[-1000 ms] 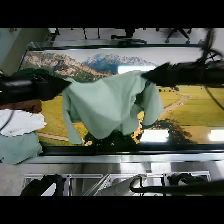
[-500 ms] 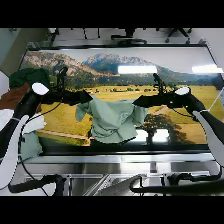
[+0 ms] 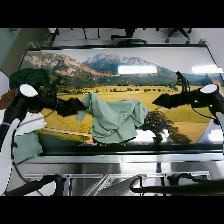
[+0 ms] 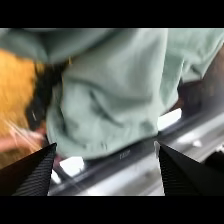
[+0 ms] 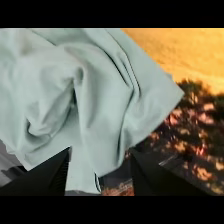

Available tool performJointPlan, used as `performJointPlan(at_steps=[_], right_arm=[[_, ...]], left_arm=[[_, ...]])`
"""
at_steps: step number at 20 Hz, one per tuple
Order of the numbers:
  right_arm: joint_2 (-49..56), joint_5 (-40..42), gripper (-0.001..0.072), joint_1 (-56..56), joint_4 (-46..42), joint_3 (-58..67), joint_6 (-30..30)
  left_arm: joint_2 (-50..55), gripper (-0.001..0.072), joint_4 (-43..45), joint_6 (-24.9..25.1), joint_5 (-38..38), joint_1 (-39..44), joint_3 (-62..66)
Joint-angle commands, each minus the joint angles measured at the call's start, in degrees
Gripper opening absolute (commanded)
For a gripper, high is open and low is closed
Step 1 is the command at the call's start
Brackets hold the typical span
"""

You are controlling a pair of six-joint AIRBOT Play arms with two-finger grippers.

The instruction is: Fold the shirts.

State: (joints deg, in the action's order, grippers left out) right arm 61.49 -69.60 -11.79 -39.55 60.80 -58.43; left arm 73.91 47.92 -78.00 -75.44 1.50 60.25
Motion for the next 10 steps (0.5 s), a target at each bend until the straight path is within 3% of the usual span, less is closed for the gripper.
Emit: performJointPlan(at_steps=[1, 5, 9, 10], right_arm=[[-2.51, 1.2, 0.0552, -0.7, -0.07, -10.75, -1.88], [0.52, 5.22, 0.0553, 3.89, 6.8, -16.65, 4.57], [4.85, 10.82, 0.0553, 9.22, 11.19, -16.57, 8.22], [5.75, 11.61, 0.0552, 9.9, 13.92, -16.55, 9.9]], left_arm=[[-10.86, 0.0692, -0.33, -5.11, 8.83, 7.1, -19.78], [-17.66, 0.0691, -11.47, -9.88, 34.34, 24.17, -37.83], [-15.93, 0.0692, -18.29, -12.2, 58.34, 36.11, -42.95], [-14.03, 0.0692, -19.58, -12.17, 60.94, 37.29, -42.4]])
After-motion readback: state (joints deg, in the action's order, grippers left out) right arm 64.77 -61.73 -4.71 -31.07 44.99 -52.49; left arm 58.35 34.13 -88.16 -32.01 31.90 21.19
